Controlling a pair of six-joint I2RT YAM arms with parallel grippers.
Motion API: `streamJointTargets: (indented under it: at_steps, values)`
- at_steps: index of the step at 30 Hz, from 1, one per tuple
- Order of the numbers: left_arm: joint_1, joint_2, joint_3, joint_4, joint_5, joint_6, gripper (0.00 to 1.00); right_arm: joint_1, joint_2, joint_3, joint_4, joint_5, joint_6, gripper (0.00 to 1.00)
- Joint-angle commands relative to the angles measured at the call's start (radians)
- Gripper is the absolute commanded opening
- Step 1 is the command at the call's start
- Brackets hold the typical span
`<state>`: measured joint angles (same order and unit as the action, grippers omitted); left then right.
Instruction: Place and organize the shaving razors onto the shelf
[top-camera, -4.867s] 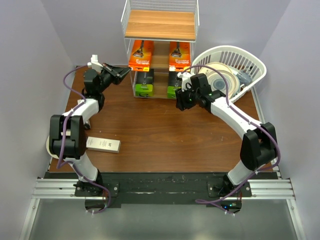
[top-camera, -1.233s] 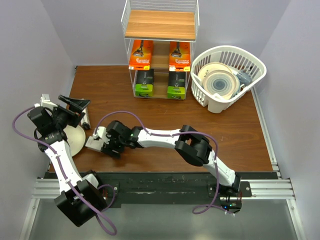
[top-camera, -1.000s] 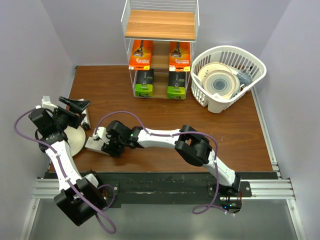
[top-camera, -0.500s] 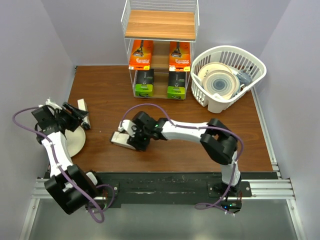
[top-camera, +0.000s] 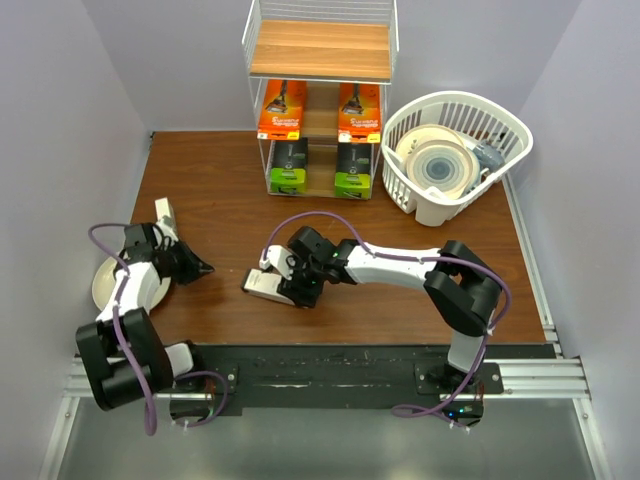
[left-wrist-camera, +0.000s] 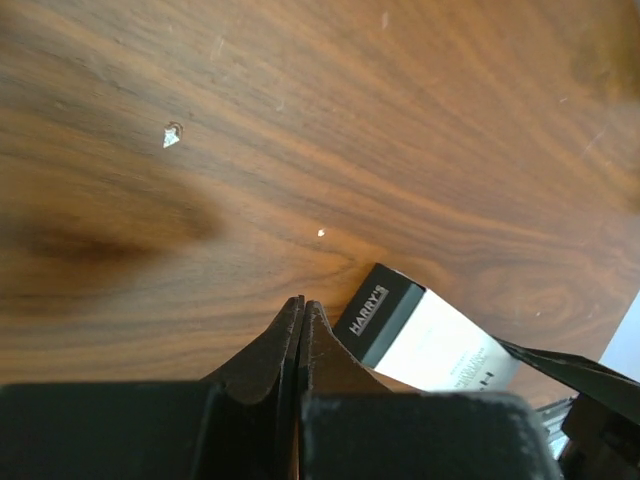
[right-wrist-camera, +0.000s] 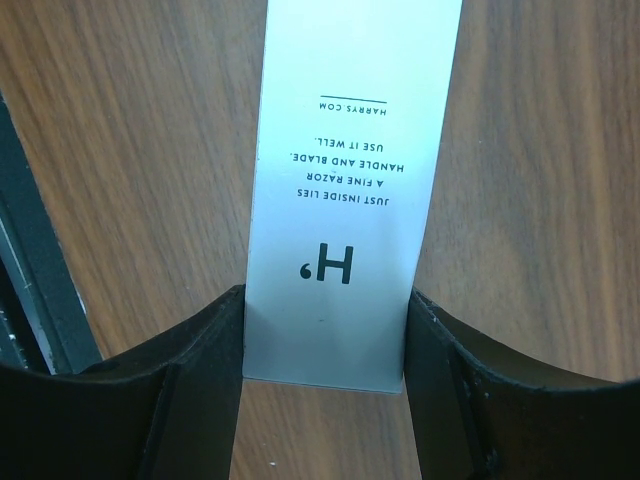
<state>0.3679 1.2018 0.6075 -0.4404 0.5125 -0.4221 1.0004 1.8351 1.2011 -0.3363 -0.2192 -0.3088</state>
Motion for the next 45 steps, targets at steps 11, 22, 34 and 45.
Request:
streamJointTargets:
  at_steps: [11, 22, 34, 45]
  values:
    - [-0.271, 0.255, 0.031, 0.124, 0.083, 0.022, 0.0, -0.009, 0.021, 0.055, 0.028, -0.037, 0.022, 0.53]
    - [-0.36, 0.3, 0.08, 0.14, 0.127, 0.005, 0.0, -0.011, 0.043, 0.078, 0.031, -0.034, 0.022, 0.53]
    - [-0.465, 0.304, 0.097, 0.15, 0.124, -0.027, 0.0, -0.011, 0.15, 0.21, 0.029, -0.037, 0.031, 0.56]
    - [-0.498, 0.377, 0.166, 0.112, 0.1, -0.014, 0.0, -0.002, 0.179, 0.207, 0.042, 0.007, 0.027, 0.69]
